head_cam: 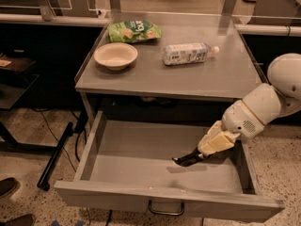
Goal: Place rxbar chocolate into top drawer
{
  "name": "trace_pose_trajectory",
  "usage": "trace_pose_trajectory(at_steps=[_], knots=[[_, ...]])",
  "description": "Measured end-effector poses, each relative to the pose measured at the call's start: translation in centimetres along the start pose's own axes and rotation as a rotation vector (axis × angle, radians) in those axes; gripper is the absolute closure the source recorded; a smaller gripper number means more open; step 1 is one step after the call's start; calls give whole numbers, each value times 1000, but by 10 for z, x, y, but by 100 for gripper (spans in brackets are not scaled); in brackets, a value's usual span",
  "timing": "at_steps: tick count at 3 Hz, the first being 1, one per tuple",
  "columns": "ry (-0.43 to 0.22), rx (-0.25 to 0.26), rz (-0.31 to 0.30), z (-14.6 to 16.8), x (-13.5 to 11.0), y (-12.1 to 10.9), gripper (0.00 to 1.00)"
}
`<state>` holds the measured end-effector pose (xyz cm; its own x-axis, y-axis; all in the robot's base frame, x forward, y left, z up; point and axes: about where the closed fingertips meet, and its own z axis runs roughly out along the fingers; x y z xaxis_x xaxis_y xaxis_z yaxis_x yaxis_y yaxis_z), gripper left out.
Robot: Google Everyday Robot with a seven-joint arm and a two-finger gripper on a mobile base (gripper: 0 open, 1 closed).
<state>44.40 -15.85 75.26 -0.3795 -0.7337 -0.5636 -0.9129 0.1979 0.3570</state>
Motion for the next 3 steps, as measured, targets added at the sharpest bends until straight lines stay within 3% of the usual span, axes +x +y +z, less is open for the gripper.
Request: trace_pose_trajectory(at_steps=[1,3], knots=[[-18,-53,-18,21,-8,2,100],[-57,-76,1,31,-3,2,100]])
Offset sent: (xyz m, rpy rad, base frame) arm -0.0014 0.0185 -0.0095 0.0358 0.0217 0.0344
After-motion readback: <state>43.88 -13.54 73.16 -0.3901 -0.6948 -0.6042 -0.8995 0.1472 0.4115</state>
